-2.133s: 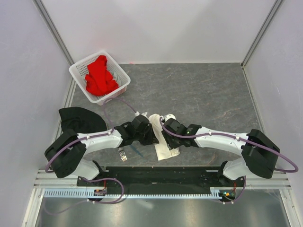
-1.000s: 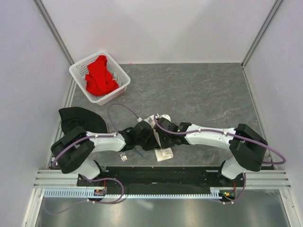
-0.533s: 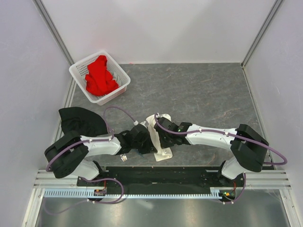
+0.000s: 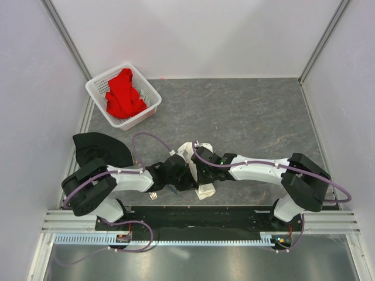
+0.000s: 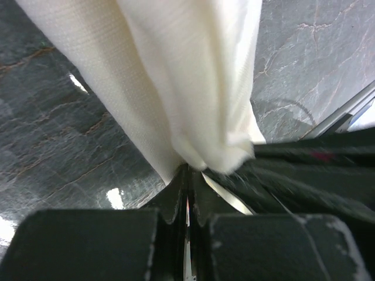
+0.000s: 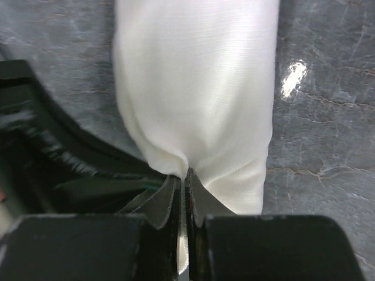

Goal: Fold the napkin into a case and place the utensils inside
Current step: Stuff the top corner of the smaller-rectangle-folded napkin into the folded napkin.

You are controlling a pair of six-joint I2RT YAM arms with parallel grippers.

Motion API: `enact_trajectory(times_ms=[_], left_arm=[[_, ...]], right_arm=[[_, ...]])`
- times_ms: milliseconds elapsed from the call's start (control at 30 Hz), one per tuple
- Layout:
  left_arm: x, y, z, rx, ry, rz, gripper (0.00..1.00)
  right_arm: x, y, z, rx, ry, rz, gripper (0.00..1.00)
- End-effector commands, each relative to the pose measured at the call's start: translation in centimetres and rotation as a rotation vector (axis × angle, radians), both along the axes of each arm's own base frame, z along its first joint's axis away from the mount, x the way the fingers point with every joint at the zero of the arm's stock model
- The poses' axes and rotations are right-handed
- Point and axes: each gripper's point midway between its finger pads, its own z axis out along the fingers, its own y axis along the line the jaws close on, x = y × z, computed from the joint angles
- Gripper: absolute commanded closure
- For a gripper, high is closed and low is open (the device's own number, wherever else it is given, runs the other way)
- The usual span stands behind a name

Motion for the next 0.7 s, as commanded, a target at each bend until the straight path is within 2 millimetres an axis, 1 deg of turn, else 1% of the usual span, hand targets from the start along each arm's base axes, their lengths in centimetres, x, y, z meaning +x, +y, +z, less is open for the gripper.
enact_trajectory(times_ms=[0,67,200,233,300,333,367,433,467,500,567,600,667], left_arm=[[-0.8,0.9,-1.4,0.049,0.025,0.019,0.98],[-1.0,1.2,-1.4,0.048,0.027,0.017,0.98],[-1.4,1.8,-0.7,0.033,0.001,0.007,0.97],[-1.3,2.0,0.0,0.029,-0.018,0.011,0.96],[-0.7,2.9,0.4,0.062,-0.064,0.027,0.90],[-0.7,3.8,0.5,0.096,-0.070,0.036,0.87],[0.3,4.0,2.0,0.079,-0.126,0.065,0.83],[1.5,4.8,3.5,0.089,-0.177,0.100,0.82],[2.1,5.3,4.7,0.078,-0.206,0.122,0.82],[3.4,5.6,5.9,0.065,-0.231,0.153,0.82],[4.7,6.0,7.1,0.045,-0.257,0.178,0.82],[6.2,6.4,8.0,0.039,-0.278,0.209,0.82],[7.8,6.5,8.6,0.011,-0.275,0.211,0.83]], right_arm=[[-0.6,0.9,-2.0,0.041,0.032,-0.016,0.91],[-0.9,0.5,-3.0,0.028,0.040,-0.012,0.89],[-1.3,0.0,-4.3,0.012,0.053,-0.015,0.87],[-1.2,0.0,-4.3,0.015,0.051,-0.015,0.86],[-1.3,-0.2,-4.6,0.011,0.051,-0.013,0.85],[-1.4,-0.2,-4.7,0.009,0.053,-0.012,0.83],[-1.4,-0.3,-4.7,0.009,0.051,-0.009,0.82],[-1.5,-0.5,-4.8,0.006,0.049,-0.013,0.79],[-1.6,-0.8,-5.0,-0.001,0.049,-0.013,0.79],[-1.6,-0.9,-5.0,-0.003,0.049,-0.011,0.79],[-1.6,-0.8,-4.9,-0.001,0.047,-0.004,0.78],[-1.6,-0.9,-5.0,-0.003,0.050,-0.005,0.78],[-1.6,-0.8,-5.0,0.003,0.048,-0.004,0.78]])
